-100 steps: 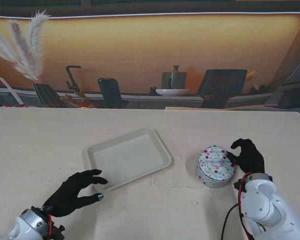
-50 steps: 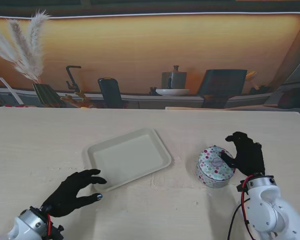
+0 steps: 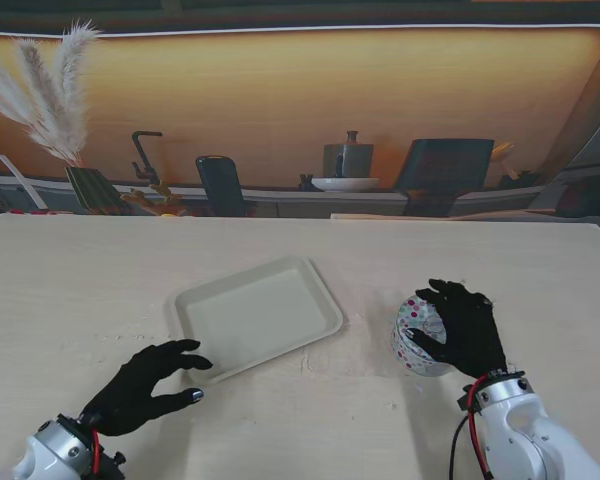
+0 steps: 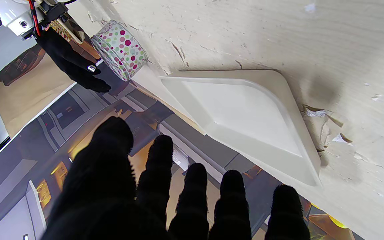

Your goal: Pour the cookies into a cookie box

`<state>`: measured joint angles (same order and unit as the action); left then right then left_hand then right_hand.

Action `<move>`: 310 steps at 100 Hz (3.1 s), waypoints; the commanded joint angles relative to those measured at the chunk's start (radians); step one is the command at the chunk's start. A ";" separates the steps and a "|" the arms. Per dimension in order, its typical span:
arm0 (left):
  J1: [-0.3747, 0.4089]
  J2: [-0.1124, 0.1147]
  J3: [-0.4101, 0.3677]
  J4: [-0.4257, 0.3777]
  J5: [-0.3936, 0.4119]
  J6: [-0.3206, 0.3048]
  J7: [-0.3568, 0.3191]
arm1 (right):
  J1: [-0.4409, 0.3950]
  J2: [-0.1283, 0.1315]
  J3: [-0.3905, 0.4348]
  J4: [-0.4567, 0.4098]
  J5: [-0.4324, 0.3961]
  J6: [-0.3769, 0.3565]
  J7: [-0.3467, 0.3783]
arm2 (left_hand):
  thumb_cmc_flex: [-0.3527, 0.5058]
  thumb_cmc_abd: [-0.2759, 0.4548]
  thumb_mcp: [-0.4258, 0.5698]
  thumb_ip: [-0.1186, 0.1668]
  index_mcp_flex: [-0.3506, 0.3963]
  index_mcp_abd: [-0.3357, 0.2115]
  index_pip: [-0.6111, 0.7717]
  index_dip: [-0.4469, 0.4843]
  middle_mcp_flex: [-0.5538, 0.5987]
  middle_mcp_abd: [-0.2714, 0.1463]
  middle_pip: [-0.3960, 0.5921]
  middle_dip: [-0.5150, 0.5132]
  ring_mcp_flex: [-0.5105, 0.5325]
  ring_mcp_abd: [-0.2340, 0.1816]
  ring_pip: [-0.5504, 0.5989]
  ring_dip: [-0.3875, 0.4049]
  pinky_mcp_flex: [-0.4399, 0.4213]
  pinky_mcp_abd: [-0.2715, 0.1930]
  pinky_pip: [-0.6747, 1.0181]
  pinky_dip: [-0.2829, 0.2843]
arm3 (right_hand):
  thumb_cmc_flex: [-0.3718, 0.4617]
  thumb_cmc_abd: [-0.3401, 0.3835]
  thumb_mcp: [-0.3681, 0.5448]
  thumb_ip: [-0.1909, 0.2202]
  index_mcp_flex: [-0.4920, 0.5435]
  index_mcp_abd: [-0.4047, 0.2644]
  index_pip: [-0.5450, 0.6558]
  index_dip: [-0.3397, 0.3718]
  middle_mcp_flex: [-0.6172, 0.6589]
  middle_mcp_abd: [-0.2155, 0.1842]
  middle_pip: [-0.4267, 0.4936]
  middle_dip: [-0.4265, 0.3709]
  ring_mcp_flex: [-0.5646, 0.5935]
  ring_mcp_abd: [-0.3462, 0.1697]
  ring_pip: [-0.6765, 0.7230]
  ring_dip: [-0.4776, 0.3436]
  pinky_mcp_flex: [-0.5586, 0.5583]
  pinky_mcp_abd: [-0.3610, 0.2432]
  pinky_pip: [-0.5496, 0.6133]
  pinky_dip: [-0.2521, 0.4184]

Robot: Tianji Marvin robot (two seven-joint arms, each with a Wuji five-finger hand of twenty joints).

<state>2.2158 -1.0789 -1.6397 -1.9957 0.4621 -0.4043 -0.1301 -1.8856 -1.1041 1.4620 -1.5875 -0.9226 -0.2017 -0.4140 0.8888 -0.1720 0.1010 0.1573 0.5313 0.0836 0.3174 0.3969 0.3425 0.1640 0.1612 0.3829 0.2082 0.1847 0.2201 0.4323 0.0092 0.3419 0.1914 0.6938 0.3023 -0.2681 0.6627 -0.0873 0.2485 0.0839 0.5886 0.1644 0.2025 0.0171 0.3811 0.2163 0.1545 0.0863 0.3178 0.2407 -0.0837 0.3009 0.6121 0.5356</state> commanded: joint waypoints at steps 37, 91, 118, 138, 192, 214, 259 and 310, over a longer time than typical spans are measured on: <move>0.011 -0.004 0.002 -0.010 -0.003 0.001 -0.020 | 0.007 -0.007 -0.047 0.081 0.017 0.025 0.016 | 0.014 0.058 -0.029 -0.029 0.008 -0.011 -0.020 0.007 0.021 -0.001 -0.012 -0.004 0.017 0.006 0.002 0.019 0.001 0.008 0.007 0.018 | -0.029 0.056 -0.033 0.023 -0.066 0.003 -0.034 -0.037 -0.024 -0.019 -0.069 -0.029 -0.034 -0.039 -0.027 -0.022 0.004 -0.027 -0.070 0.006; 0.016 -0.004 0.000 -0.015 -0.006 0.002 -0.022 | 0.023 -0.010 -0.077 0.118 0.036 0.035 0.007 | 0.013 0.063 -0.032 -0.030 0.010 -0.012 -0.020 0.008 0.021 0.000 -0.013 -0.005 0.016 0.006 0.002 0.019 0.001 0.008 0.007 0.018 | -0.023 0.068 -0.013 0.022 -0.065 0.013 -0.012 -0.035 -0.016 -0.029 -0.070 -0.026 -0.031 -0.047 -0.028 -0.023 0.024 -0.019 -0.058 0.035; 0.017 -0.005 -0.002 -0.015 -0.006 -0.001 -0.018 | 0.013 -0.004 -0.090 0.111 0.017 0.036 0.017 | 0.014 0.063 -0.034 -0.031 0.013 -0.010 -0.020 0.008 0.022 0.001 -0.013 -0.005 0.018 0.007 0.003 0.020 0.002 0.010 0.008 0.018 | -0.010 0.080 -0.002 0.022 -0.045 0.022 -0.009 -0.035 -0.015 -0.040 -0.043 -0.013 -0.032 -0.049 -0.024 -0.020 0.018 -0.017 -0.047 0.045; 0.018 -0.005 -0.004 -0.016 -0.005 -0.001 -0.017 | -0.004 -0.004 -0.078 0.094 0.001 0.042 0.005 | 0.015 0.063 -0.034 -0.031 0.013 -0.011 -0.020 0.008 0.022 0.000 -0.013 -0.005 0.018 0.006 0.003 0.019 0.002 0.010 0.007 0.018 | -0.001 0.079 0.008 0.021 -0.033 0.020 -0.007 -0.034 -0.012 -0.046 -0.028 -0.006 -0.033 -0.045 -0.026 -0.021 0.009 -0.018 -0.043 0.047; 0.019 -0.007 -0.006 -0.017 -0.003 -0.001 -0.011 | -0.072 -0.007 -0.023 0.012 -0.034 0.016 -0.031 | 0.014 0.068 -0.036 -0.032 0.014 -0.010 -0.021 0.007 0.020 0.000 -0.014 -0.006 0.017 0.007 0.003 0.019 0.001 0.009 0.007 0.018 | -0.032 0.083 -0.026 0.019 -0.003 0.006 -0.012 -0.033 -0.015 -0.051 0.008 0.009 -0.033 -0.042 -0.028 -0.022 -0.002 -0.017 -0.048 0.044; 0.022 -0.009 -0.011 -0.018 -0.003 -0.004 -0.004 | -0.085 -0.011 -0.011 -0.028 -0.028 -0.002 -0.032 | 0.013 0.068 -0.038 -0.033 0.014 -0.008 -0.023 0.006 0.020 0.001 -0.015 -0.006 0.016 0.008 0.001 0.018 0.000 0.008 0.006 0.017 | -0.034 0.091 -0.038 0.021 0.003 0.008 -0.015 -0.033 -0.015 -0.047 0.011 0.009 -0.033 -0.041 -0.028 -0.023 -0.002 -0.015 -0.050 0.043; 0.014 -0.013 0.005 -0.005 0.041 -0.037 0.043 | -0.159 -0.026 -0.023 -0.185 -0.044 -0.072 -0.134 | -0.001 0.061 -0.044 -0.033 -0.033 0.001 -0.047 -0.005 0.022 -0.001 -0.012 -0.005 0.016 0.002 -0.002 0.015 0.001 0.006 0.005 0.015 | -0.029 0.018 0.000 0.024 0.063 0.026 0.076 0.031 -0.021 0.060 0.261 0.103 0.134 0.060 0.142 0.065 0.150 0.090 0.203 0.099; -0.017 -0.022 0.074 0.040 0.100 -0.094 0.136 | -0.071 -0.030 -0.265 -0.213 0.012 -0.157 -0.135 | -0.031 -0.001 -0.026 -0.020 -0.163 0.008 -0.116 -0.064 -0.062 -0.044 -0.032 -0.040 -0.010 -0.044 -0.060 -0.045 -0.002 0.002 0.007 0.011 | -0.046 -0.069 0.059 0.011 0.131 0.043 -0.043 0.003 0.113 0.076 0.163 0.072 0.358 0.115 0.126 0.061 0.276 0.143 0.375 -0.011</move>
<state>2.1978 -1.0907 -1.5762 -1.9591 0.5583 -0.4873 0.0137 -1.9663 -1.1238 1.2092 -1.8048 -0.8940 -0.3570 -0.5887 0.8861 -0.1608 0.0734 0.1573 0.4145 0.0975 0.2328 0.3563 0.3210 0.1550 0.1549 0.3673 0.2180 0.1761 0.1892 0.4192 0.0094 0.3491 0.1934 0.6938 0.3025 -0.3441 0.7442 -0.0862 0.4328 0.1363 0.5904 0.1907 0.3424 0.1104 0.5706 0.3011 0.4975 0.1770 0.4753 0.3240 0.1950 0.4274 0.9974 0.5451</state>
